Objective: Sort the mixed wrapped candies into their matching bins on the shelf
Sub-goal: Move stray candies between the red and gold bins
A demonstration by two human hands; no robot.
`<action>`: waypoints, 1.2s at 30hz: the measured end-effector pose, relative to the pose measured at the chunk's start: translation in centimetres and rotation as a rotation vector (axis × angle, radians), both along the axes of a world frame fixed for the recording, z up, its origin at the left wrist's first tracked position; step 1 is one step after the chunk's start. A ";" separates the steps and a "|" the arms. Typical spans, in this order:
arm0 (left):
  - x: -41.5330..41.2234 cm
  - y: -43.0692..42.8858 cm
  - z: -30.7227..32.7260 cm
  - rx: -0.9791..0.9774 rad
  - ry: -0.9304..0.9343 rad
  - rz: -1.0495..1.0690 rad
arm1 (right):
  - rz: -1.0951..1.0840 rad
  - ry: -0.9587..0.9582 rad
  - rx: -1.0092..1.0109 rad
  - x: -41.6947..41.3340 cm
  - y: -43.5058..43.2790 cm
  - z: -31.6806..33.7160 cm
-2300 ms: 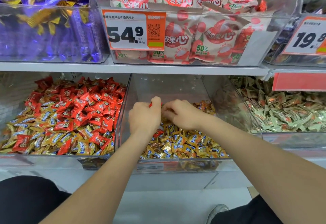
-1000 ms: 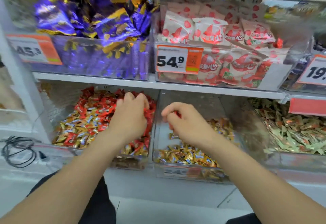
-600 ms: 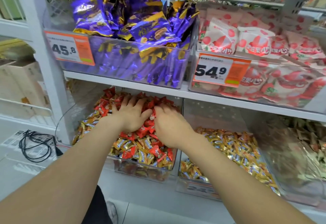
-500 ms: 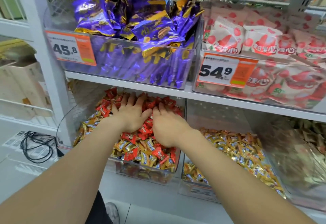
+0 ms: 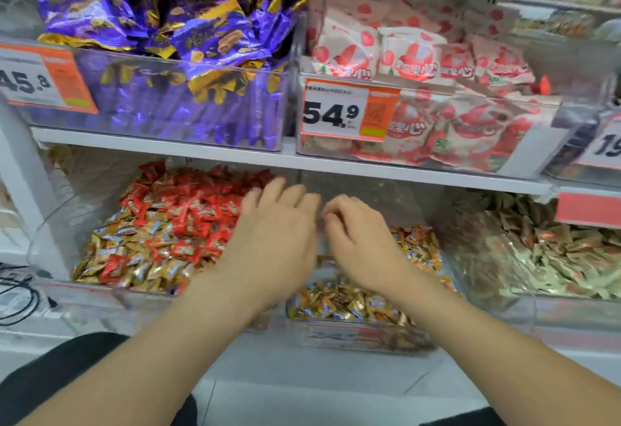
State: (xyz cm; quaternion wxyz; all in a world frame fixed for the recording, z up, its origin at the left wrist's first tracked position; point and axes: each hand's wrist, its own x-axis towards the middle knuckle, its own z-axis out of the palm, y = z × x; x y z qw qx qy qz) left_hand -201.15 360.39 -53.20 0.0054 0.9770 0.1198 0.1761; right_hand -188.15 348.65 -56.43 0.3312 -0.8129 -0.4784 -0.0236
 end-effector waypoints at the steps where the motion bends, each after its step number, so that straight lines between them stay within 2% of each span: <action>1: 0.5 -1.9 -0.1 -0.001 -0.035 -0.109 | -0.022 0.030 -0.087 1.4 -1.3 -0.3; 3: 2.1 -5.0 -1.0 -0.013 0.016 -0.248 | -0.056 0.036 -0.357 4.6 -4.1 -0.9; 6: 5.3 -6.8 -3.9 -0.157 0.225 -0.270 | -0.242 -0.029 -0.818 8.4 -8.9 -3.7; 10: 9.2 -5.9 -7.9 -0.203 0.523 -0.283 | -0.217 0.215 -0.944 10.2 -11.4 -7.6; 12: 10.6 -5.7 -8.7 -0.187 0.560 -0.271 | -0.119 0.240 -0.939 10.4 -10.8 -8.7; 15: 12.1 -5.6 -9.7 -0.155 0.611 -0.204 | 0.056 0.252 -0.808 10.0 -9.7 -9.3; 19: 12.5 -5.4 -10.2 -0.100 0.770 0.014 | -0.138 0.178 -0.574 10.4 -9.1 -8.8; 22: 12.3 -5.2 -10.1 -0.115 0.839 0.141 | -0.201 0.162 -0.723 11.9 -9.0 -9.0; 25: 12.1 -4.7 -10.3 -0.126 0.834 0.176 | -0.227 0.166 -0.854 12.9 -8.8 -8.7; 29: 11.4 -4.7 -10.0 0.070 0.705 0.133 | -0.357 0.078 -0.575 13.2 -8.4 -7.1; 31: 11.3 -4.7 -9.5 0.113 0.628 0.121 | -0.397 0.107 -0.479 13.8 -8.4 -7.0; 34: 11.8 -4.3 -9.3 0.026 0.545 0.117 | -0.346 0.179 -0.545 14.6 -8.4 -7.0; 36: 12.2 -3.7 -9.5 -0.089 0.561 0.099 | -0.305 0.168 -0.621 15.2 -8.0 -7.3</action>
